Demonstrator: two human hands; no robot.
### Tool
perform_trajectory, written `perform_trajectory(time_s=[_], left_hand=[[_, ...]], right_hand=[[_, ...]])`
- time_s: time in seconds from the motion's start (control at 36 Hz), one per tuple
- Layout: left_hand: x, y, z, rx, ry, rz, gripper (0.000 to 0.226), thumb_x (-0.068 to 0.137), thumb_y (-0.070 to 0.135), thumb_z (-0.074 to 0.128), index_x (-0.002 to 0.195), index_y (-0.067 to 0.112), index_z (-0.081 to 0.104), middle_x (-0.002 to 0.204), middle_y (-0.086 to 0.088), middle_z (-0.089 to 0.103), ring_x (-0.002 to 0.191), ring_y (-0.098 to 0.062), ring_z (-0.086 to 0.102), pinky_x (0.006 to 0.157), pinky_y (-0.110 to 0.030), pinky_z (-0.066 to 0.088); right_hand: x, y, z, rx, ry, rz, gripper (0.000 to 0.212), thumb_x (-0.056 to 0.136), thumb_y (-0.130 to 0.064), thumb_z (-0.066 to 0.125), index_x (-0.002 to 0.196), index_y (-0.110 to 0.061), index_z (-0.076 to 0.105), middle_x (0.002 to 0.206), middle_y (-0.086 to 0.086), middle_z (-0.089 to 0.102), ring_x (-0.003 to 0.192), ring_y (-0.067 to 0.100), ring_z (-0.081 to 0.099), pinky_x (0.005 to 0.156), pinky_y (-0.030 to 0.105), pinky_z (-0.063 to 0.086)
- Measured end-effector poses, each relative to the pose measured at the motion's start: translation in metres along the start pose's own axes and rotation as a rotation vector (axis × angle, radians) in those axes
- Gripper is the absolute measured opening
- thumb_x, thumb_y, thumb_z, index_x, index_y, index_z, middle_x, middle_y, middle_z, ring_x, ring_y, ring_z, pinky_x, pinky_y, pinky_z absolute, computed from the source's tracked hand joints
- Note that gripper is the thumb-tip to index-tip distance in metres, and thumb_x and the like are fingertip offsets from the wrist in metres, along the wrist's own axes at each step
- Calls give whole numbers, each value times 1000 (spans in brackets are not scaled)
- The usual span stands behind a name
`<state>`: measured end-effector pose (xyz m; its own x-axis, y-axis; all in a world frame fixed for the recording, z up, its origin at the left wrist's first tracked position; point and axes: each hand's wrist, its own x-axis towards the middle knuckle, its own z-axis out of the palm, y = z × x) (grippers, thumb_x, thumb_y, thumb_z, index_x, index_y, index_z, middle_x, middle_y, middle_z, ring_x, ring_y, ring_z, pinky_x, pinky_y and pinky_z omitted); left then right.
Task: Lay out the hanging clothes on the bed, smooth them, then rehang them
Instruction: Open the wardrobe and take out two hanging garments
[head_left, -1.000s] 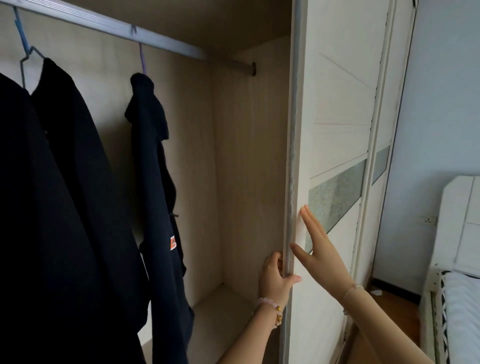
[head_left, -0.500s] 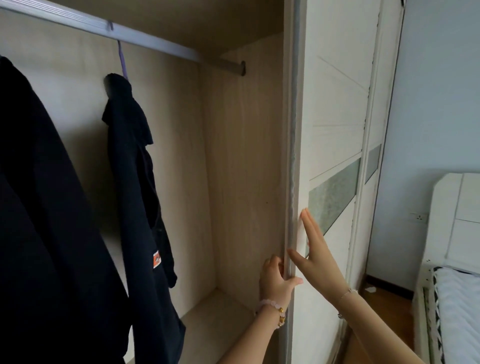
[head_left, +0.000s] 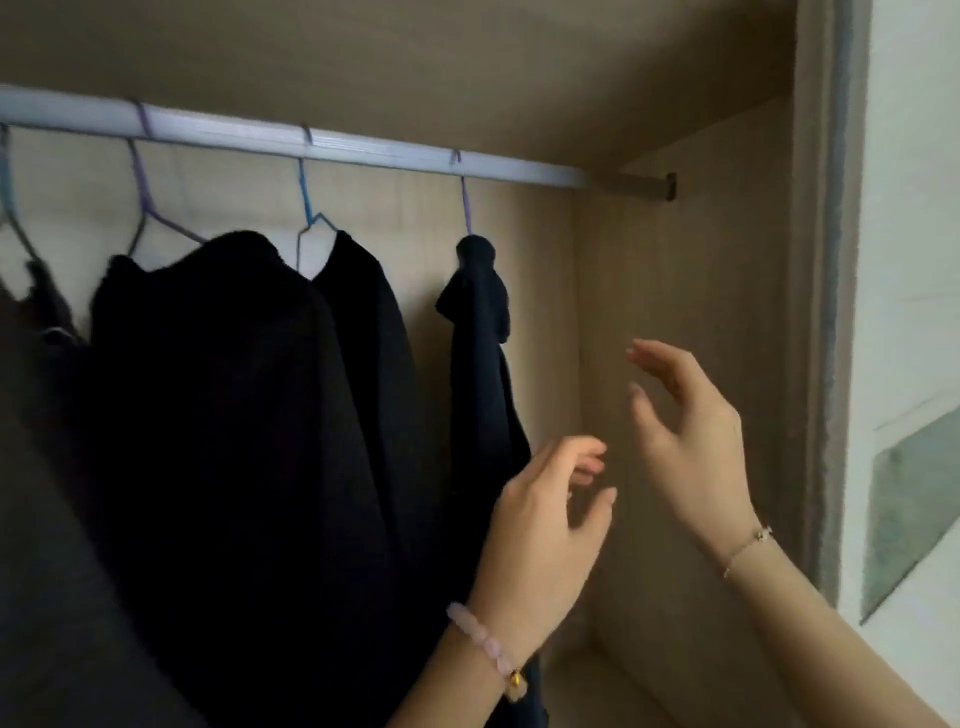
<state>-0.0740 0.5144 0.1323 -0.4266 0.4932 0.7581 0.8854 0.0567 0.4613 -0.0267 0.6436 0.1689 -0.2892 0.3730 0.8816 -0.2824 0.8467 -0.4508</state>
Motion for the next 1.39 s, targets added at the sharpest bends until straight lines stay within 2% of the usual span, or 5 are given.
perform_trajectory(time_s=[0.31, 0.67, 0.78, 1.28, 1.39], left_hand=[[73, 52, -143, 583, 361, 29, 44, 91, 22, 55, 133, 15, 44, 135, 2, 46, 126, -13, 43, 97, -11, 25], [160, 43, -146, 128, 281, -712, 54, 93, 7, 52, 139, -6, 27, 137, -19, 41, 126, -29, 44, 90, -28, 42], [168, 26, -144, 22, 276, -728, 43, 91, 0, 46, 133, -7, 44, 75, -2, 46, 64, -12, 47, 41, -15, 41], [184, -6, -178, -177, 528, -752, 13, 90, 1, 48, 78, 3, 54, 67, -6, 43, 62, -17, 43, 47, -17, 35], [189, -6, -193, -145, 533, -716, 38, 77, -13, 46, 112, -8, 59, 105, -11, 57, 91, -24, 49, 67, -24, 41]], right_hand=[[120, -78, 90, 501, -386, 278, 63, 88, -26, 60, 144, -15, 33, 147, 5, 40, 130, 19, 43, 107, 32, 36], [142, -69, 93, 419, -570, 571, 30, 80, -2, 54, 110, 4, 53, 77, 13, 56, 61, 20, 53, 50, 23, 42], [146, -58, 87, 487, -550, 629, 24, 73, 8, 46, 95, 4, 57, 96, 23, 63, 71, 27, 57, 58, 27, 44], [173, -43, 76, 670, -523, 645, 52, 69, 19, 29, 111, 15, 58, 79, 18, 63, 41, 24, 58, 38, 21, 49], [184, -45, 80, 658, -540, 627, 49, 70, 19, 28, 109, 18, 58, 82, 17, 62, 38, 21, 59, 38, 21, 48]])
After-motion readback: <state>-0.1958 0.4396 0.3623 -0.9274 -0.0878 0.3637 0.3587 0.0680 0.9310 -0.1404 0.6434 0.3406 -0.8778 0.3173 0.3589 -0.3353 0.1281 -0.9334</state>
